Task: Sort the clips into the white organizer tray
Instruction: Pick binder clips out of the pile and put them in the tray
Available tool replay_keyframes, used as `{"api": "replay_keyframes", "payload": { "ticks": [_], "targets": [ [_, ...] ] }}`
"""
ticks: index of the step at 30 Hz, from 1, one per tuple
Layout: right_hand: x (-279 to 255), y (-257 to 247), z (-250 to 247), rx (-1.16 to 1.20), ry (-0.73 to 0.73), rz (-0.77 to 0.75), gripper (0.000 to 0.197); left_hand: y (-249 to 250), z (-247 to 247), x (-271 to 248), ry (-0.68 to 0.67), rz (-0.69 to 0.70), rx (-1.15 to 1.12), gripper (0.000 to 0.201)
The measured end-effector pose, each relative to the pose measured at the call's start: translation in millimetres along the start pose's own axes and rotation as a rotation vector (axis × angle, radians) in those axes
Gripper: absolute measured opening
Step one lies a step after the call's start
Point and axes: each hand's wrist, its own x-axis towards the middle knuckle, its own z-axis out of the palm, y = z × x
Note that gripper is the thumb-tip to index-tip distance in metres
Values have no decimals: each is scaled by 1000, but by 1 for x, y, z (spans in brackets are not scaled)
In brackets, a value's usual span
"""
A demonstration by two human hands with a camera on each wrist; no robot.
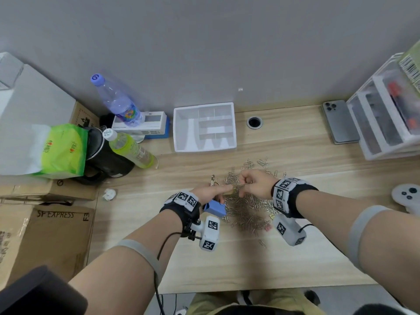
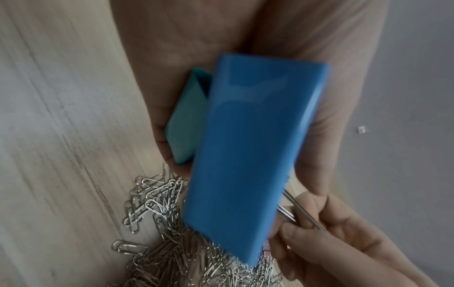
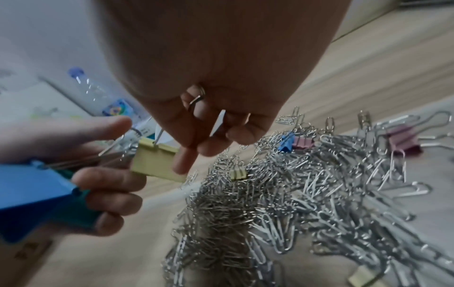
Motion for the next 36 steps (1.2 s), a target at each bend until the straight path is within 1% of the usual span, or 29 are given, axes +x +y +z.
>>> {"api": "replay_keyframes", "payload": {
  "ticks": [4, 6, 8, 9, 12, 16, 20, 22, 23, 25, 27, 28, 30, 34, 36],
  "targets": [
    [1, 1, 1, 239, -54, 40, 24, -4, -2, 2, -74, 14, -89, 52],
    [4, 3, -1, 388, -77, 104, 22, -3, -2, 1, -93, 7, -155, 49],
    [7, 3, -3, 547, -93, 168, 25, -1, -1, 2, -93, -2, -192, 47],
    [9, 4, -3, 587, -90, 195, 26, 1, -1, 2, -95, -3, -201, 47],
    [10, 2, -6, 657, -32, 230, 22, 4, -1, 6, -80, -4, -193, 45],
    [9, 4, -14, 710, 42, 214, 10, 5, -2, 11, -30, -1, -168, 44],
    [8, 7, -24, 766, 133, 195, 11, 9, -3, 12, -6, -26, -117, 48],
    [9, 8, -30, 813, 186, 186, 10, 12, -6, 12, -6, -13, -87, 48],
    [9, 7, -34, 809, 208, 179, 10, 15, -9, 12, 8, -4, -62, 46],
    [10, 4, -41, 727, 251, 166, 15, 21, -16, 14, 59, 24, -48, 39],
    [11, -3, -51, 638, 296, 150, 18, 34, -22, 15, 121, 60, -79, 33],
    [13, -7, -55, 622, 309, 139, 16, 40, -25, 17, 145, 89, -97, 29],
    [19, -18, -68, 605, 320, 117, 12, 59, -30, 15, 165, 132, -115, 36],
    [35, -40, -90, 520, 311, 84, 10, 90, -47, 16, 190, 184, -131, 50],
    [46, -52, -99, 483, 302, 59, 13, 103, -55, 19, 191, 192, -138, 47]
  ]
}}
